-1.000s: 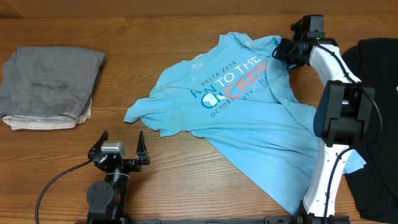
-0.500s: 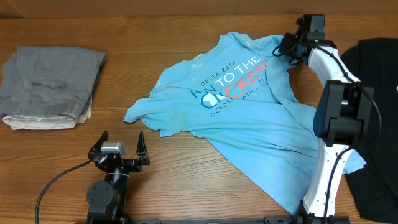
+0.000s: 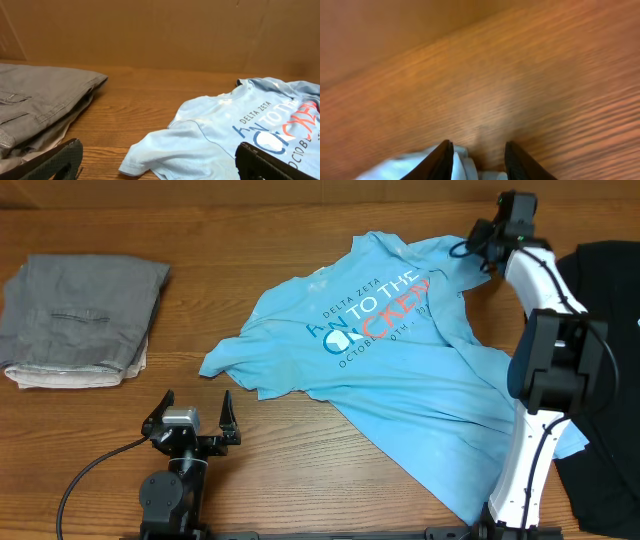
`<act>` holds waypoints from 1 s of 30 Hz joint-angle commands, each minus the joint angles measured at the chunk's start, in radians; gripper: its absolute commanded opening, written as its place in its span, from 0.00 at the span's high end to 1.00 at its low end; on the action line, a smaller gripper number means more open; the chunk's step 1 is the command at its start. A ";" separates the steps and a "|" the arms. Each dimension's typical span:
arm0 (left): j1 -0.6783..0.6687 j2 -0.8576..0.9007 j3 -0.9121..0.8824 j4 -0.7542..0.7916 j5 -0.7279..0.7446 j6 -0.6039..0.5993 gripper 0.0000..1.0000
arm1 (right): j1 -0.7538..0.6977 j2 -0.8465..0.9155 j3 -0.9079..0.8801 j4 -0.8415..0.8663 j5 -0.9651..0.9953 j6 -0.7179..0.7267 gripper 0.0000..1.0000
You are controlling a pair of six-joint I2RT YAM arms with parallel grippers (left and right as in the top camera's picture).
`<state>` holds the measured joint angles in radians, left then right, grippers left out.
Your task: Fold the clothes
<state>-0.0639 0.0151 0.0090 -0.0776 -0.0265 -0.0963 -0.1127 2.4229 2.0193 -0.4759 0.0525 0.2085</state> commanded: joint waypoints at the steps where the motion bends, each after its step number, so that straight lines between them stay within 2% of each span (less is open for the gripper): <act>1: 0.002 -0.010 -0.003 0.003 0.009 0.022 0.00 | 0.000 -0.079 0.134 -0.098 -0.013 0.001 0.61; 2: 0.002 -0.010 -0.003 0.003 0.009 0.022 0.00 | 0.000 -0.089 0.149 -0.137 -0.029 0.001 0.61; 3: 0.002 -0.010 -0.003 0.003 0.009 0.022 0.00 | 0.000 -0.099 0.161 -0.188 -0.048 0.001 0.67; 6: 0.002 -0.010 -0.004 0.003 0.009 0.022 0.00 | -0.001 -0.108 0.166 -0.326 -0.062 0.005 0.93; 7: 0.002 -0.010 -0.003 0.003 0.009 0.022 0.00 | -0.001 -0.106 0.159 -0.377 -0.062 0.005 0.96; 12: 0.002 -0.010 -0.003 0.003 0.009 0.022 0.00 | -0.001 -0.106 0.068 -0.428 -0.070 0.040 0.96; 22: 0.002 -0.010 -0.003 0.003 0.009 0.022 0.00 | -0.006 -0.106 -0.240 -0.169 -0.056 0.040 0.96; 30: 0.002 -0.010 -0.003 0.003 0.009 0.022 0.00 | -0.076 -0.106 -0.265 -0.206 0.029 0.058 0.96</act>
<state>-0.0639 0.0151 0.0090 -0.0776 -0.0265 -0.0963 -0.1352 2.3287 1.7813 -0.6613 0.0200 0.2539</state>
